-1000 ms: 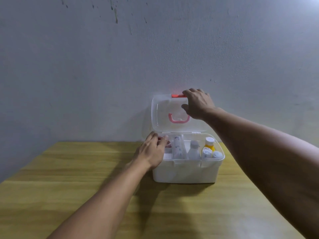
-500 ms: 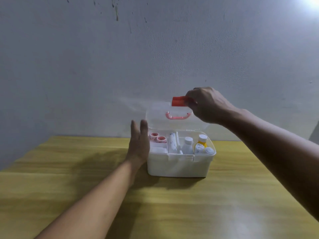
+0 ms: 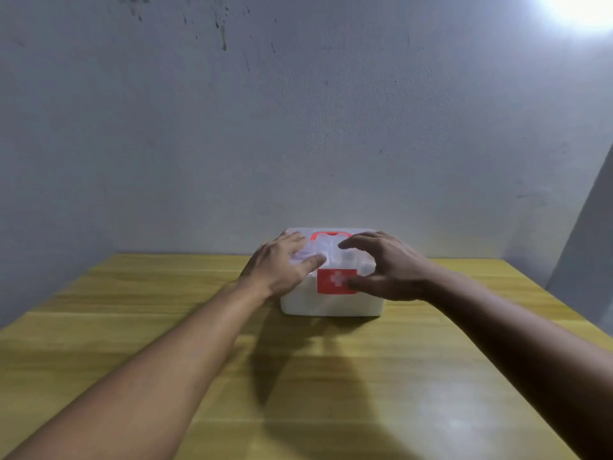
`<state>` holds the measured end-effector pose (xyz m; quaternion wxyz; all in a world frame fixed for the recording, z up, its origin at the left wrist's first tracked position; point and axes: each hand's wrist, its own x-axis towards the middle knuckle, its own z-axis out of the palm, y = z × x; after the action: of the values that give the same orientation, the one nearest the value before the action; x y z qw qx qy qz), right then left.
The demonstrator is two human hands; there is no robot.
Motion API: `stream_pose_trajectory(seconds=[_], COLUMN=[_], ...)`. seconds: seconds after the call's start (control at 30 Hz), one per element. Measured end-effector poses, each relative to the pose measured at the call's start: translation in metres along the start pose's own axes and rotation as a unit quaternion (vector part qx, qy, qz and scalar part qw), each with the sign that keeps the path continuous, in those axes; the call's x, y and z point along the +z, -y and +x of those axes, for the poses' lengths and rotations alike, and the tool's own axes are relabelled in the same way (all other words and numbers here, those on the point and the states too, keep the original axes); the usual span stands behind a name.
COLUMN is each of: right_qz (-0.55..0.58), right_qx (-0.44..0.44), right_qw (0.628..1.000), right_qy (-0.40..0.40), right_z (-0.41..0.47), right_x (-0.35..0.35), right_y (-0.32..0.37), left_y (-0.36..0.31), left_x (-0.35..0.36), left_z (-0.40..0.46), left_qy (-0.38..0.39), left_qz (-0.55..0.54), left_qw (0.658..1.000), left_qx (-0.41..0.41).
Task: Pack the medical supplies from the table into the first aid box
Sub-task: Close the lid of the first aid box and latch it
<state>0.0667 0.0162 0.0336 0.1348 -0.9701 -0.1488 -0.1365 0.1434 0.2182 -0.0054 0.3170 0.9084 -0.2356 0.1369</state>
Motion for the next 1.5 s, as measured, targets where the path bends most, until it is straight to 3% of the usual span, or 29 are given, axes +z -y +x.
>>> stream_pose_trajectory(seconds=[0.13, 0.57, 0.9, 1.5], right_qz=[-0.024, -0.103, -0.117, -0.089], right_qx=[0.055, 0.04, 0.04, 0.074], right_qw=[0.998, 0.992, 0.992, 0.992], right_qy=[0.008, -0.054, -0.04, -0.055], right_z=[0.001, -0.005, -0.012, 0.035], right_x=[0.013, 0.036, 0.042, 0.054], right_y=[-0.01, -0.024, -0.028, -0.059], left_y=[-0.003, -0.005, -0.001, 0.016], left_x=[0.002, 0.006, -0.007, 0.02], left_z=[-0.004, -0.007, -0.009, 0.045], left_qy=[0.003, -0.023, 0.025, 0.02], left_qz=[0.039, 0.08, 0.111, 0.09], left_qw=[0.999, 0.997, 0.992, 0.996], left_qx=[0.0, 0.002, 0.052, 0.02])
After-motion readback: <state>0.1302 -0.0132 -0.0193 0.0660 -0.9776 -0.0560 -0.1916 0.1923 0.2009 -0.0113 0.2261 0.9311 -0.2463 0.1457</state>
